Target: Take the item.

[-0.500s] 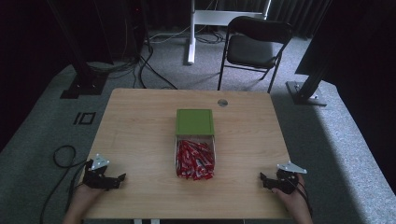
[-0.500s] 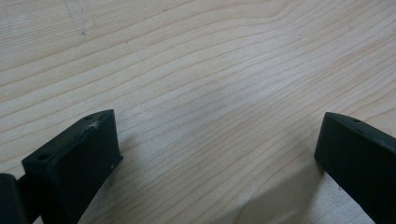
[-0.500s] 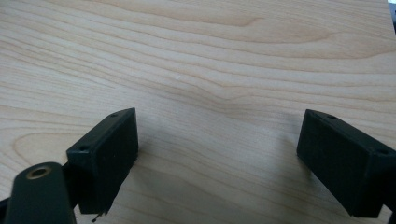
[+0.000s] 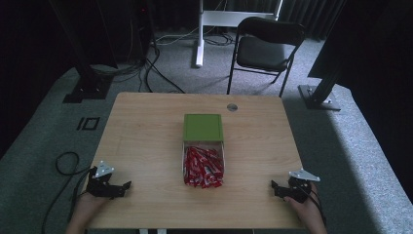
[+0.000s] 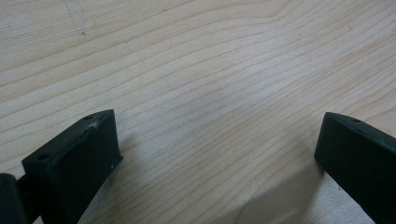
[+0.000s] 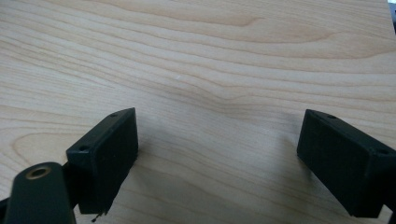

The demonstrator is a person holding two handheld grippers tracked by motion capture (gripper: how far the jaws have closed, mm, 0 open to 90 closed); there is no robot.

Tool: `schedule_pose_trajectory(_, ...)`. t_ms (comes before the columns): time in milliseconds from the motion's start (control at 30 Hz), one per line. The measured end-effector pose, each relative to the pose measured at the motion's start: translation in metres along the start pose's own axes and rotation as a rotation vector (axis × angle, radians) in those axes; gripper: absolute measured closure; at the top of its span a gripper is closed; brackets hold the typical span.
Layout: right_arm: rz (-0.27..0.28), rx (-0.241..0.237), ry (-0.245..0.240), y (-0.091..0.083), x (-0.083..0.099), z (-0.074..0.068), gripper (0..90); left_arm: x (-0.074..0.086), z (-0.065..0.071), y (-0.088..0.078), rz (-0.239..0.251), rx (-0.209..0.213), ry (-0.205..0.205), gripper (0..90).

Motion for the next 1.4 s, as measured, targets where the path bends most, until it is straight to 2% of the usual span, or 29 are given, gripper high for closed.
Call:
schedule_pose_trajectory(600, -0.003, 0.013, 0.012, -0.001, -0.001, -0.001, 14.5, 0.000, 0.000, 0.000, 0.000, 0.000, 0.000, 0.8)
schedule_pose_trajectory(833, 0.026, 0.020, 0.021, -0.007, -0.013, -0.001, 14.6, 0.000, 0.000, 0.000, 0.000, 0.000, 0.000, 0.8)
schedule_pose_trajectory(1033, 0.044, 0.006, 0.027, -0.010, -0.021, -0.005, 14.7, 0.000, 0.000, 0.000, 0.000, 0.000, 0.000, 0.8)
schedule_pose_trajectory(1400, 0.069, -0.007, 0.005, -0.013, -0.037, -0.015, 16.1, 0.000, 0.000, 0.000, 0.000, 0.000, 0.000, 0.8)
Point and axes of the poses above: each handheld gripper's, and its own axes: y roughly forward along the jaws, x roughly out of its underside, z roughly to its right, the point moved 10 cm from there along y, roughly forward along the jaws, and after that the axes turned 4 degrees about z, right-handed, at the moved point
